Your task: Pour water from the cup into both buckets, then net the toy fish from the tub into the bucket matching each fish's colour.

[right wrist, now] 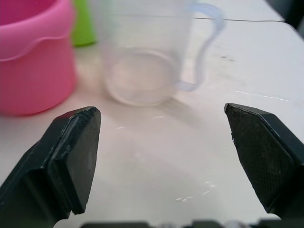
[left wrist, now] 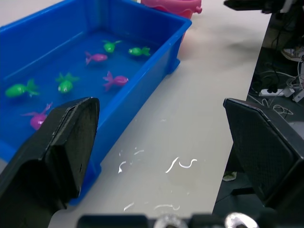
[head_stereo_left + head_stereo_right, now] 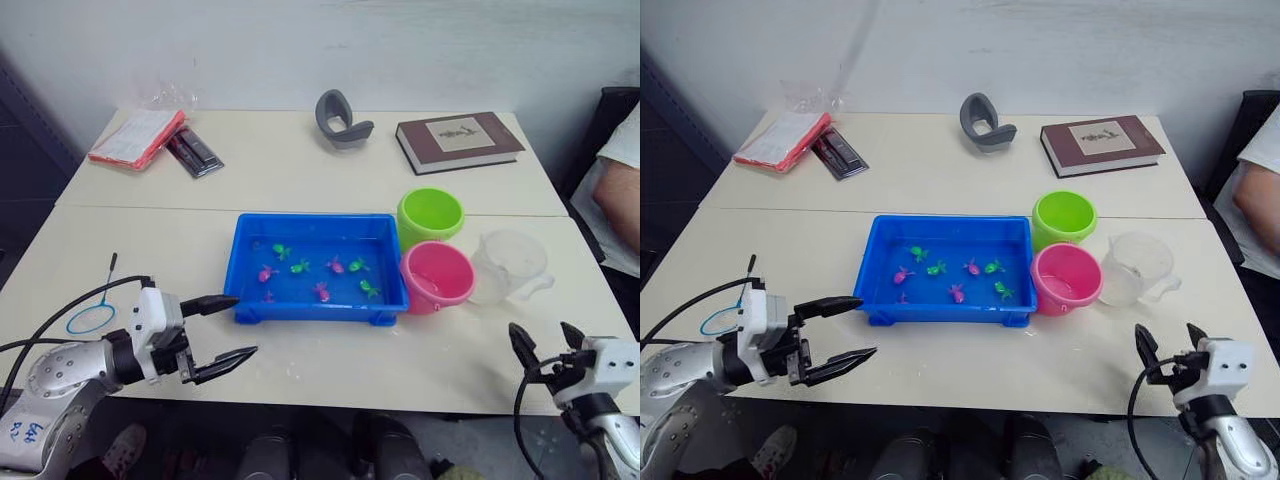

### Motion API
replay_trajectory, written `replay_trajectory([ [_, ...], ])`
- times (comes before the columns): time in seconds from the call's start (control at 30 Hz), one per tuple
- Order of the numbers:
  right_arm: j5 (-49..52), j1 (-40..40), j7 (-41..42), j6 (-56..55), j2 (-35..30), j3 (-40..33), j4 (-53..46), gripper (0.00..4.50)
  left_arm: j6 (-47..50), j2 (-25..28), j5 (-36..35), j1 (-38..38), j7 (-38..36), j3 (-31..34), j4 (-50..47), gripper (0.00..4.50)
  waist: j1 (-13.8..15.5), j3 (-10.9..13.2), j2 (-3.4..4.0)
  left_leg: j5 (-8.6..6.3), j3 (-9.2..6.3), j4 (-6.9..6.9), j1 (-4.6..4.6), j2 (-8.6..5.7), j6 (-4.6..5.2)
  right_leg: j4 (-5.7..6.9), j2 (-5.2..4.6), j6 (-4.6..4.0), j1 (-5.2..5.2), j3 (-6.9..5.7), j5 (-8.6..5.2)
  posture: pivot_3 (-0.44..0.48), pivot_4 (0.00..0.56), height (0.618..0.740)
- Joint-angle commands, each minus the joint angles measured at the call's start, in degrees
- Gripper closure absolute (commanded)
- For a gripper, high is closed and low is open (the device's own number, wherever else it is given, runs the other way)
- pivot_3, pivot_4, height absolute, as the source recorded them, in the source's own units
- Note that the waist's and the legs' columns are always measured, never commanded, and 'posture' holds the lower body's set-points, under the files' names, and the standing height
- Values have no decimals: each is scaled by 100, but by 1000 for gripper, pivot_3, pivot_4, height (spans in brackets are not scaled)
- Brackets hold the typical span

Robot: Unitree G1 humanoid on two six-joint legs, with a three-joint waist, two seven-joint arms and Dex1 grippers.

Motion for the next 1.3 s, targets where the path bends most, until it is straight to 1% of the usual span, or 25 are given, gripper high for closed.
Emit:
replay_trajectory([
  [0.03,-166,-434,-319,-184,151,13,377,65,178,44,-104,-174,-58,-109,-192,0,-4,0,-1,1,0,0,-1,1,-2,2,3,-1,-1,0,-1,0,150,740],
  [0.17,-535,-1121,-772,-445,194,-22,1103,65,194,58,-34,-349,-68,-85,-163,0,-73,0,0,4,6,0,-2,1,-5,8,9,-1,-7,5,0,0,150,740],
  [0.23,-593,-1272,-791,-562,195,10,1298,65,175,56,-1,-377,-87,-80,-163,0,-82,0,0,26,6,0,-1,0,-38,9,12,-1,-7,6,0,0,150,740],
  [0.33,-640,-1479,-937,-786,260,-24,1578,65,299,62,-75,-312,-96,-96,-269,0,-87,0,0,27,6,0,-2,3,-40,8,37,-1,-7,8,0,0,150,740],
  [0.5,-639,-1777,-1149,-1109,315,-108,2019,65,371,38,-79,-225,-95,-58,-388,0,-100,0,0,27,10,0,-1,5,-40,10,36,0,-9,24,0,0,150,740],
  [0.97,-612,-2376,-1602,-1613,520,-126,2669,65,221,-12,122,-207,-83,-90,-294,0,-109,1,-1,28,52,0,2,13,-43,32,40,0,-38,82,0,0,150,740],
  [1.1,-526,-2578,-1594,-1635,503,-115,2845,65,235,40,190,-297,-139,-193,-237,0,-115,0,-1,29,93,0,-2,12,-42,55,43,3,-75,124,2,0,150,740],
  [1.2,-483,-2723,-1673,-1568,485,-152,3029,65,213,21,250,-401,-156,-242,-152,0,-115,0,-1,29,100,0,-1,12,-42,61,46,3,-80,130,2,0,150,740],
  [1.3,-441,-2850,-1506,-1659,439,-103,3168,65,172,-17,328,-484,-165,-293,-80,0,-131,0,-1,29,105,0,0,13,-42,63,46,3,-82,135,2,0,150,740],
])
